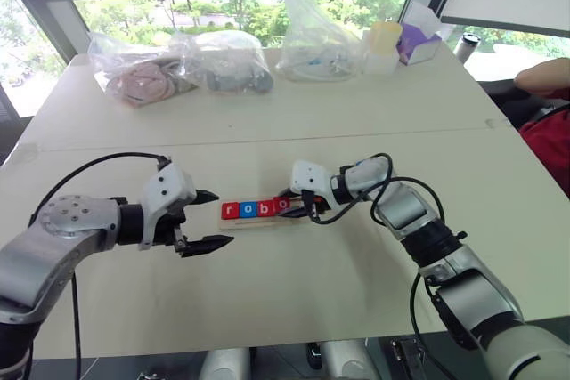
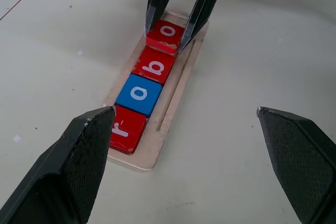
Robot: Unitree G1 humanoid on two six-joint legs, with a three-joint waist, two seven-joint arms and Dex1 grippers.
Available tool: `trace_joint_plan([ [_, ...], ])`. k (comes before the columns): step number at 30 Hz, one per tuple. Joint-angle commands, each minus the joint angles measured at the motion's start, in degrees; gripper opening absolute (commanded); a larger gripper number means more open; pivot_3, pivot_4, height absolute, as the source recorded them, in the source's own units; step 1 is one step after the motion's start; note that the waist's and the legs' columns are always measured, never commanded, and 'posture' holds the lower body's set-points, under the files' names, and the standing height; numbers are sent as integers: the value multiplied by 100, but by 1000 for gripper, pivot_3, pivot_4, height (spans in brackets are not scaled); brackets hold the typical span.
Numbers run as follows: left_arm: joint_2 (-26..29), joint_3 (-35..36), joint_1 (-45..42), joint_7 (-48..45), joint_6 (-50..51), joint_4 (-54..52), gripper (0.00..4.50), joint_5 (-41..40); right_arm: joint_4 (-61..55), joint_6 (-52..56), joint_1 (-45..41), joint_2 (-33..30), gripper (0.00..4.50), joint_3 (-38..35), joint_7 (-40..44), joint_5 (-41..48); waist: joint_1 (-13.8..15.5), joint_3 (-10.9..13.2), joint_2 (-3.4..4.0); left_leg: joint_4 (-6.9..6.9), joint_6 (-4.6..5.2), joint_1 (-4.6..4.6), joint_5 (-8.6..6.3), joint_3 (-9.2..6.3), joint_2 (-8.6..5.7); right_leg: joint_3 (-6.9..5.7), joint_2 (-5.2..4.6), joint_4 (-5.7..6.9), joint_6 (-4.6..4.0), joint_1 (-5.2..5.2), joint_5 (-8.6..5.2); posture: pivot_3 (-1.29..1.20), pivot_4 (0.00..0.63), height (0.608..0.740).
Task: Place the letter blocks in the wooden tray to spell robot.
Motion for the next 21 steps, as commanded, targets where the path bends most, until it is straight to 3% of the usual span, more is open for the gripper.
trace_joint_plan([
  [1, -25, 17, -103, 20, -32, -80, 4500, -34, -46, -165, -135, 18, 1158, -23, 41, -25, 0, 0, 0, 0, 0, 0, 0, 0, 0, 0, 0, 0, 0, 0, 0, 0, 150, 740],
  [12, -101, -80, -173, -22, -137, 68, 4500, 61, -8, -215, -103, 43, 1158, 6, 100, -79, -2, 0, 0, 0, 0, 0, 0, 0, 0, 0, 0, 0, 0, 0, 0, 0, 150, 740],
  [18, -133, -79, -130, -6, -185, 73, 4500, 85, 35, -303, -127, 57, 4119, -40, -37, -172, 0, 0, 0, 1, 0, 0, 0, 1, 0, 0, 0, 0, 0, 0, 0, 0, 150, 740],
  [19, -133, -78, -115, -9, -200, 76, 4500, 91, 59, -301, -151, 69, 4470, -63, -55, -167, 1, 0, 0, 0, 0, 0, 0, 0, 0, 0, 0, 0, 0, 0, 0, 0, 150, 740],
  [21, -138, -79, -98, -7, -224, 87, 4500, 100, 87, -330, -196, 73, 4470, -92, -84, -169, 0, 0, 0, 0, 0, 0, 0, 0, 0, 0, 0, 0, 0, 0, 0, 0, 150, 740],
])
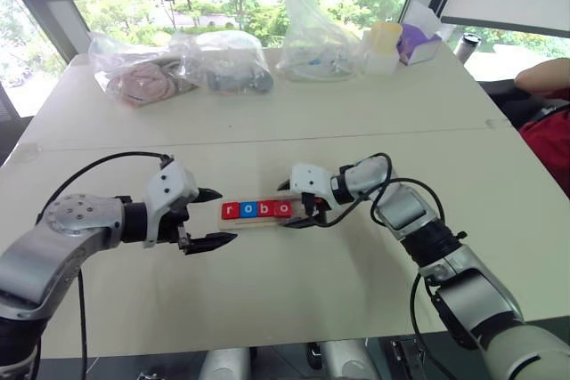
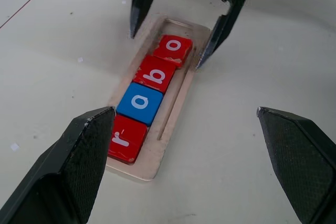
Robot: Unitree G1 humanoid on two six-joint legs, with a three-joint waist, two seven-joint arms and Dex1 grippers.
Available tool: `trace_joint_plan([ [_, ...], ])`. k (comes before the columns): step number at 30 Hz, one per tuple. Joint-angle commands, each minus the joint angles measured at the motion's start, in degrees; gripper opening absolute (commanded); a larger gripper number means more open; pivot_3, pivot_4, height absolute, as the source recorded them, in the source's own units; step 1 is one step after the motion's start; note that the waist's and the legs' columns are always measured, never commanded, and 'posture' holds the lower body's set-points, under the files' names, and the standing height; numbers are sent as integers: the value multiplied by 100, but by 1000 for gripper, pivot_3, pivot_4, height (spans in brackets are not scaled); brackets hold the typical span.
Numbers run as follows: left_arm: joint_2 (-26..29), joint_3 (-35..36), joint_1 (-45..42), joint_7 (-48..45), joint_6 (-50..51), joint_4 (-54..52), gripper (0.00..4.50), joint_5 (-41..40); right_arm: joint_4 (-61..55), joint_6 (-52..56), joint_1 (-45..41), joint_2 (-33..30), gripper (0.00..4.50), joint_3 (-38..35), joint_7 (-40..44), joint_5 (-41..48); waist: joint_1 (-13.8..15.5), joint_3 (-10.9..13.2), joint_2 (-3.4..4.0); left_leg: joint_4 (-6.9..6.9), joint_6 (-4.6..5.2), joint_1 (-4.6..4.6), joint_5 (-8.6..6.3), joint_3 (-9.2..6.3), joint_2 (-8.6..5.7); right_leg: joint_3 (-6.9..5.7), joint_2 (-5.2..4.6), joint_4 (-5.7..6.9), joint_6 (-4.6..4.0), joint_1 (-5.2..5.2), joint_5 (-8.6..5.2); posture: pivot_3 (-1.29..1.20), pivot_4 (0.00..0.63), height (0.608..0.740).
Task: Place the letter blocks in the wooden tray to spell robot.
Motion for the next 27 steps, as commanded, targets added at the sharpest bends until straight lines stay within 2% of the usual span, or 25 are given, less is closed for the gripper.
trace_joint_plan([
  [1, -11, 16, 3, 2, -122, -31, 4500, 60, -5, -87, -228, 75, 4470, -135, -97, 10, -1, 0, 0, 0, 0, 0, 0, 0, 0, 0, 0, 0, 0, 0, 0, 0, 150, 740],
  [5, -42, 23, 42, 12, -144, -37, 4500, 72, -369, 187, -185, -39, 4470, -425, -140, 243, 0, 0, 0, 0, 0, 0, 0, 0, 0, 0, 0, 0, 0, 0, 0, 0, 150, 740],
  [11, -90, -24, 68, -25, -206, 2, 4500, 117, -711, 213, 94, -181, 4470, -348, -186, 145, 3, -1, -1, -2, 0, 0, 0, -1, 0, 0, -1, 0, 0, 0, 0, 0, 150, 740],
  [21, -98, -126, -42, -53, -292, 119, 4500, 158, -138, -164, -75, -79, 4470, -263, -597, -242, -4, -1, -1, -2, 0, 0, 0, 1, -1, 0, 0, 0, 0, 0, 0, 0, 150, 740],
  [27, -107, -91, -30, -17, -272, 89, 4500, 131, -57, -225, -137, -52, 4470, -269, -538, -192, 2, -1, -1, -2, 0, 0, 0, 0, 0, 0, 0, 0, 0, 0, 0, 0, 150, 740],
])
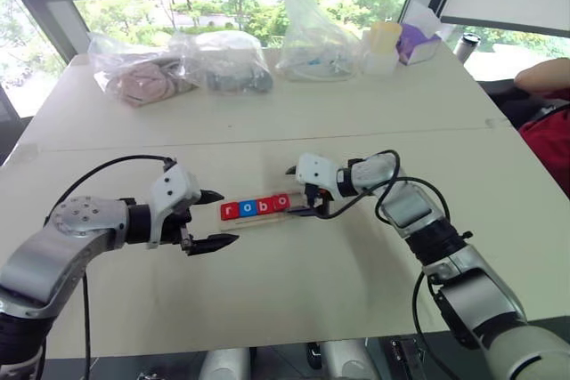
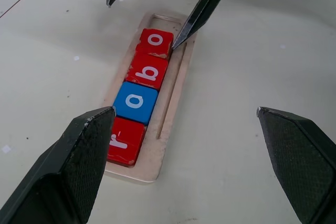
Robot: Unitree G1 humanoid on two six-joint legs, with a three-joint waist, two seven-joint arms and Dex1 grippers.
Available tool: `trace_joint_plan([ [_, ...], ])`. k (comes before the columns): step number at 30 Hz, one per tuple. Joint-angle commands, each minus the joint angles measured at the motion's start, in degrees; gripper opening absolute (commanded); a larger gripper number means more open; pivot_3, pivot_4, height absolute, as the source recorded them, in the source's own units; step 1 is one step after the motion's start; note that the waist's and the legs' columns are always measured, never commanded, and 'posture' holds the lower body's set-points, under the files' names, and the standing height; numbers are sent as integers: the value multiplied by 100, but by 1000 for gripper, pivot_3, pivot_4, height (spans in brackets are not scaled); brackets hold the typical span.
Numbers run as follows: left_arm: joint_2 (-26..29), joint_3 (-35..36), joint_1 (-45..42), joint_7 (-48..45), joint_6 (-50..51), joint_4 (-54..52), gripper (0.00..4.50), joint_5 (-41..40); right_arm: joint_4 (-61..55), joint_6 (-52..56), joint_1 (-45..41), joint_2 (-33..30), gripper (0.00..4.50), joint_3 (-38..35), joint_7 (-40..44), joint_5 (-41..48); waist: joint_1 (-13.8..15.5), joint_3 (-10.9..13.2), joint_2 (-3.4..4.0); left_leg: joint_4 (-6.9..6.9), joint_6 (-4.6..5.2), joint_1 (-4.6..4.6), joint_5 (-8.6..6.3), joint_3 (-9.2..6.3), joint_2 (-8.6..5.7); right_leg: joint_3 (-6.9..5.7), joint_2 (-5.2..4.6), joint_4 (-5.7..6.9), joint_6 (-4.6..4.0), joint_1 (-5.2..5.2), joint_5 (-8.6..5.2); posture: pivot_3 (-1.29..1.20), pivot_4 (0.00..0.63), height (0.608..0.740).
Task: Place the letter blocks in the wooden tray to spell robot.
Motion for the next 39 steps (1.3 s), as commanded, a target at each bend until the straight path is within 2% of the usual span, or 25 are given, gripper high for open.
trace_joint_plan([
  [1, -3, 84, -31, 4, -85, -88, 4500, 11, -103, -96, -129, 23, 4470, -63, 37, 36, 3, 0, 0, 0, 0, 0, 0, 0, 0, 0, 0, 0, 0, 0, 0, 0, 150, 740],
  [7, 22, 138, 4, 2, -50, -150, 4500, -37, -928, 236, 116, -260, 4470, -344, 379, 458, 10, 0, 0, 0, 0, -1, 0, -1, 0, 0, -1, 0, 1, 0, 0, 0, 150, 740],
  [11, -51, 261, -102, 36, 49, -256, 4500, -262, -1817, 1309, 364, -437, 4470, -990, 63, 945, 19, 0, 0, 0, 0, -1, 0, -1, 0, 0, -2, -1, 1, 0, 0, 0, 150, 740],
  [17, -528, 330, -779, 307, 345, -296, 4500, -906, -2622, 3326, 731, -43, 4470, -2455, -1595, 1492, 55, -1, -2, 8, 0, -3, 0, -4, -1, 0, -4, 1, 0, 2, 0, 0, 150, 740],
  [20, -728, 22, -1190, 384, 280, -117, 4500, -721, -2566, 4480, 827, 288, 4470, -2924, -2995, 1040, 57, -3, -1, 8, -1, -1, 1, -3, -4, 1, -2, 2, 0, 5, 1, 0, 150, 740],
  [23, -904, -268, -1531, 361, 164, 135, 4500, -530, -2838, 5188, 883, 821, 4470, -3383, -3930, 969, 60, -3, 0, 5, -3, -1, 2, -3, -7, 2, -3, 2, 0, 4, 1, 0, 150, 740],
  [26, -975, -554, -1812, 173, 4, 457, 4500, -306, -3200, 5014, 1130, 1047, 4470, -3227, -4276, 929, 9, -3, 2, -2, -3, -2, 2, 2, -7, 6, -1, 3, 1, -3, 1, 0, 150, 740],
  [29, -1016, -684, -1955, 45, -106, 671, 4500, -174, -3211, 4676, 1371, 991, 4470, -2964, -4397, 861, -11, -3, 2, -8, -3, -1, 2, 1, -6, 5, 4, 3, 1, -4, 1, 0, 150, 740],
  [35, -967, -990, -2069, -55, -193, 825, 4500, 236, -2602, 4192, 1478, 806, 4470, -2673, -4536, 727, -4, -4, 1, -4, -3, -2, 2, 4, -7, 6, 3, 2, 2, -3, 0, 0, 150, 740],
  [39, -1080, -941, -2019, -43, -187, 802, 4500, 203, -1984, 3791, 1382, 790, 4470, -2614, -4758, 587, -3, -3, 1, -5, -3, -2, 2, 3, -6, 7, 4, 2, 2, -3, 0, 0, 150, 740],
])
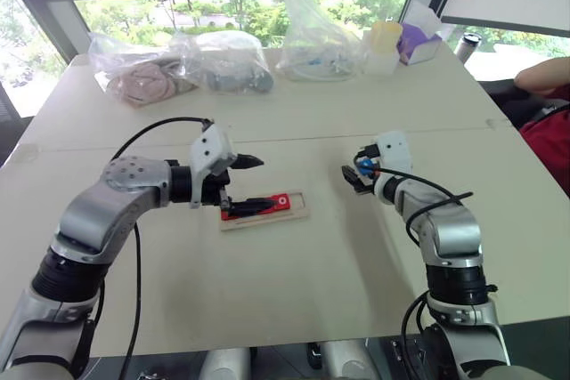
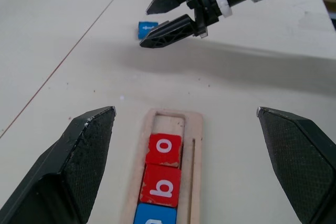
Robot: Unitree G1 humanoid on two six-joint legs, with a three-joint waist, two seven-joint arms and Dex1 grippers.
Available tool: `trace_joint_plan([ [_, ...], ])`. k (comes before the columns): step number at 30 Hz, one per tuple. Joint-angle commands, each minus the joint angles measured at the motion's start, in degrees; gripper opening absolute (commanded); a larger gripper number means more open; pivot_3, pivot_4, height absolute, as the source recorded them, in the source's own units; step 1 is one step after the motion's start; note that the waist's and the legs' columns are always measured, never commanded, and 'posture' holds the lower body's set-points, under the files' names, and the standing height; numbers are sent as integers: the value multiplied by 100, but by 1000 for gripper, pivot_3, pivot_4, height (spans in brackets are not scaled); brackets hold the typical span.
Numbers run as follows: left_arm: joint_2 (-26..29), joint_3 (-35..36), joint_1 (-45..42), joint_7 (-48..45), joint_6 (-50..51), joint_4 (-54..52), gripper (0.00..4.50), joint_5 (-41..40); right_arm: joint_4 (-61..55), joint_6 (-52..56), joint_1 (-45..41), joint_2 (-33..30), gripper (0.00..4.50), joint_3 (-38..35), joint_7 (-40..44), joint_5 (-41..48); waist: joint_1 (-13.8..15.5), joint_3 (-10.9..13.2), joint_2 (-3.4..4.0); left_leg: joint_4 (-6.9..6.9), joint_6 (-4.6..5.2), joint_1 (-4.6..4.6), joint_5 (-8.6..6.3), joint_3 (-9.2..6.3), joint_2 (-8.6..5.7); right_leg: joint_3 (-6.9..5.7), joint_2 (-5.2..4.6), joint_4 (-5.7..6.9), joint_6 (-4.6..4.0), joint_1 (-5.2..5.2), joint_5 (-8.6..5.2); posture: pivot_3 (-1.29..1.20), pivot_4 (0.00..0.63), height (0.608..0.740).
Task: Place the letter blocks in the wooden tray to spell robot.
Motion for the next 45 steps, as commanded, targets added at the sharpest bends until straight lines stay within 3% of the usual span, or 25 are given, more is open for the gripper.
trace_joint_plan([
  [1, -41, 111, -34, -18, -111, -122, 4500, 11, 430, -486, -169, -54, 4470, 26, -218, -165, -1, 0, 0, 0, 0, 0, 0, 0, 0, 0, 0, 0, 0, 0, 0, 0, 150, 740],
  [5, -94, 186, -22, 62, -71, -171, 4500, -2, 858, -764, -275, 4, 4470, -24, -312, -121, -2, -1, -1, 1, 0, 3, 0, 1, 1, 1, 1, 0, 0, 2, 1, 0, 150, 740],
  [8, -96, 205, -5, 85, -57, -197, 4500, -5, 934, -751, -300, 76, 3242, -46, -371, -72, -1, -1, -1, 3, 0, 2, 0, 0, 1, 1, 2, 1, 0, 3, 1, 0, 150, 740],
  [12, -86, 223, 30, 107, -36, -240, 4500, -12, 756, -538, -231, 166, 1235, -27, -462, -39, 12, -1, -2, 3, 0, 2, 0, -1, 1, 1, -1, 1, 1, 3, 1, 0, 150, 740],
  [17, -75, 222, 54, 117, -39, -279, 4500, -11, 29, -35, -93, 496, 1235, -187, -1002, -82, 14, -1, -2, 2, 0, 1, 0, -4, 1, 0, -2, 0, 1, 4, 0, 0, 150, 740],
  [21, -39, 229, 74, 69, -31, -320, 4500, -37, -1320, 1013, 209, 1233, 1235, -464, -1674, -86, 13, -1, -1, -3, 0, -2, 0, -8, 2, -2, -1, 1, 1, -1, 0, 0, 150, 740],
  [25, 122, 82, 186, -181, -48, -465, 4500, -21, -2307, 1772, 719, 1687, 1235, -223, -1971, -185, 5, -1, 0, -7, 0, -1, 0, -9, 5, -3, 0, 0, 1, -4, -1, 0, 150, 740],
  [31, 223, -345, 196, -478, -226, -441, 4500, 287, -2554, 2278, 947, 2145, 1235, -431, -2149, -186, 4, -2, 1, -1, 0, 0, 0, -6, 3, 0, -2, -1, -15, -2, -11, 0, 150, 740],
  [33, 167, -380, 158, -504, -260, -387, 4500, 313, -2432, 2259, 979, 2324, 2289, -597, -2061, -43, 4, -4, -2, -1, 0, 0, 0, -6, 3, 0, -1, -1, -17, -2, -12, 0, 150, 740],
  [37, 164, -351, 142, -581, -286, -343, 4500, 325, -2474, 2213, 955, 2081, 4284, -333, -1981, -45, 2, -4, -2, -2, 0, 1, 0, -6, 4, -2, -1, -2, -15, 1, -12, 0, 150, 740],
  [38, 181, -339, 153, -601, -275, -345, 4500, 323, -2509, 2177, 933, 2034, 4464, -322, -1974, -47, 2, -4, -2, -1, 0, 1, 0, -6, 4, -2, -1, -2, -10, 1, -16, 0, 150, 740],
  [41, 325, -301, 255, -763, -129, -410, 4500, 229, -2624, 1740, 814, 1685, 4464, -404, -1674, 82, -1, -3, 0, -1, 0, 0, 0, -5, 3, -1, -2, -3, -7, 1, -19, 0, 150, 740],
  [45, 477, -187, 359, -882, -136, -440, 4500, 165, -2547, 972, 691, 614, 4464, -421, -472, 584, -4, -1, 1, -4, 0, -2, 0, -1, 2, 0, -4, -9, -2, 0, -21, 0, 150, 740],
])
